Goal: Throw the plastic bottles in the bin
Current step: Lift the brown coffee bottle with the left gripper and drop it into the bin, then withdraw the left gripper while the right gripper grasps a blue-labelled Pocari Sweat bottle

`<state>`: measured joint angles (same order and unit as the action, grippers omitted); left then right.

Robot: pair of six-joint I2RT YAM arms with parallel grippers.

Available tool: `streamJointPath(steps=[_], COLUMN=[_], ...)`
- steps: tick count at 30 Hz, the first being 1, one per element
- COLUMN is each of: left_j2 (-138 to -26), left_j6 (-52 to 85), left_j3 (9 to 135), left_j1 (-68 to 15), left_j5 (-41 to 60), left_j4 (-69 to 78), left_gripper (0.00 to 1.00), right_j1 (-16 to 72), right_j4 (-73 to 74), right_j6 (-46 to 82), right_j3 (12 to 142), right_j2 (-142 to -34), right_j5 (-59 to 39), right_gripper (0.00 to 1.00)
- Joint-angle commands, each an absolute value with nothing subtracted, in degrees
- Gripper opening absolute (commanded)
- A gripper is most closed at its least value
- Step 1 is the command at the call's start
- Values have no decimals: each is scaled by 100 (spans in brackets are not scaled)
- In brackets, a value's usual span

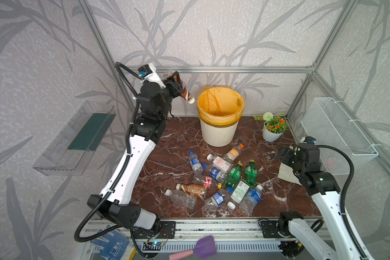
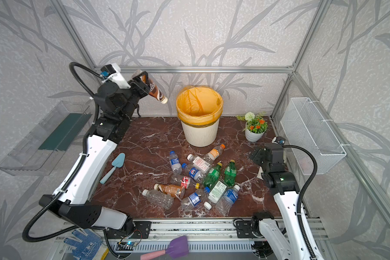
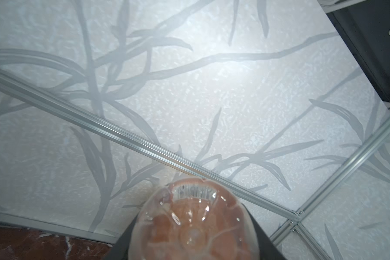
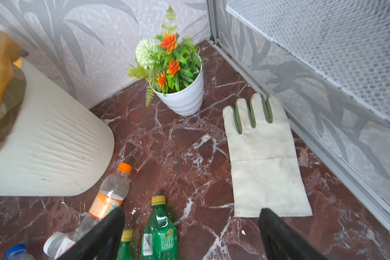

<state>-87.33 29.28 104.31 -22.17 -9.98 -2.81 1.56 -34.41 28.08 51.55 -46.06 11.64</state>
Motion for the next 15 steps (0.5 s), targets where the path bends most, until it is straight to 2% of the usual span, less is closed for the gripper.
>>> streamJointPath(steps=[1, 4, 7, 8, 12, 15], left_j2=[-9895, -11379, -11856, -11772, -10863, -10239], left_j6=[2326, 2424, 2142, 1931, 1161, 1142], left_j3=[11363, 13610, 14672, 14594, 13106, 12173], left_j1=[-2656, -2925, -3251, -3377, -3779, -3922], left_j5=[-1450, -1448, -1908, -2092, -2603, -2916], left_j4=[-697, -2692, -3295, -3092, -1555, -1218], left_gripper=[55, 76, 95, 99, 99, 99], right_j1=[86, 79, 79, 80, 78, 79], right_j4=[-2934, -2987, -3045, -3019, -3095, -3291], right_j6=[2564, 2317, 2156, 2154, 2189, 2249], right_j3=[5080, 5247, 5395, 5384, 5353, 5264], right_j2=[-4788, -5234, -5409, -5386, -5283, -5217], right_j5=[394, -252, -506, -532, -765, -958], right_gripper=[93, 93, 94, 95, 95, 95])
